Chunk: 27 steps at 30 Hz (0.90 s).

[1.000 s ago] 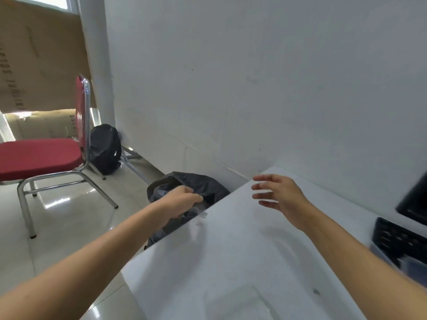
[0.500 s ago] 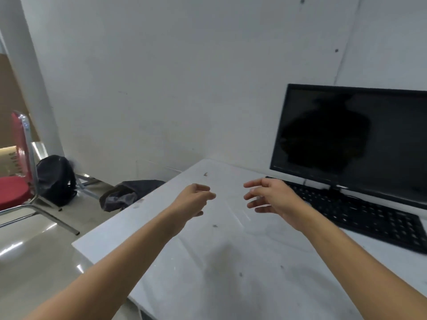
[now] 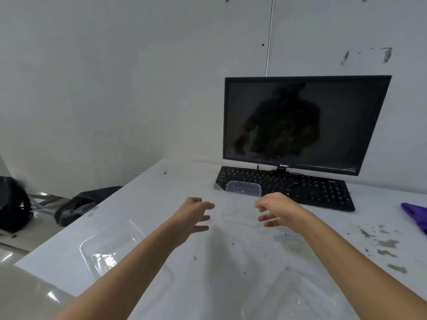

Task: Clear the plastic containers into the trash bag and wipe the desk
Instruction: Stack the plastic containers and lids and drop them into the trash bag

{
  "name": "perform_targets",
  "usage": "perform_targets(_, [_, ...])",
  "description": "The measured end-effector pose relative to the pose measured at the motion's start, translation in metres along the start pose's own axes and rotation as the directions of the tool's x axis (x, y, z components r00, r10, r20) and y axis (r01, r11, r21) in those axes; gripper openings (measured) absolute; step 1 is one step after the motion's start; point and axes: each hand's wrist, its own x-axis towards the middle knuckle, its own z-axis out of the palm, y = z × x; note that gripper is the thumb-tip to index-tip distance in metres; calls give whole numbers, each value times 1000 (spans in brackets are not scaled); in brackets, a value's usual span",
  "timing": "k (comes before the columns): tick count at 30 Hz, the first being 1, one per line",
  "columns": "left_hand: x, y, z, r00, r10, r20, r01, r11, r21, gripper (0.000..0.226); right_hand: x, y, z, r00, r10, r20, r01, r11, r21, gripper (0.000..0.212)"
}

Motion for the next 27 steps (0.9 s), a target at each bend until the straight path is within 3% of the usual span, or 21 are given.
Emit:
perform_targets(7, [6,-14,12,997,-81,20,81,996,-32,66,36,9,12,983,89,-160,-81,995,57,48])
perform_targets(13, [8,-21,20,996,-82,46,84,996,-41,69,50,10,19,971,52,-232,-37,997,66,10])
perform_targets(17, [5,-24,12,996,-81,40,83,995,-63,65,43,4,15,938,-102,-332,139,986,91,16])
perform_targets(21, [-11,-20,2,998,-37,52,41,997,-71,55,28,-8,11,812,-313,-492,399,914,78,14])
perform_targets(24, [-30,-9,-11,996,36,81,-33,999,-41,40,19,-16,14,755,-438,-489,527,848,53,13])
perform_targets(27, [-51,1,-27,987,159,20,-160,986,38,27,7,-23,25,789,-459,-407,537,838,95,18])
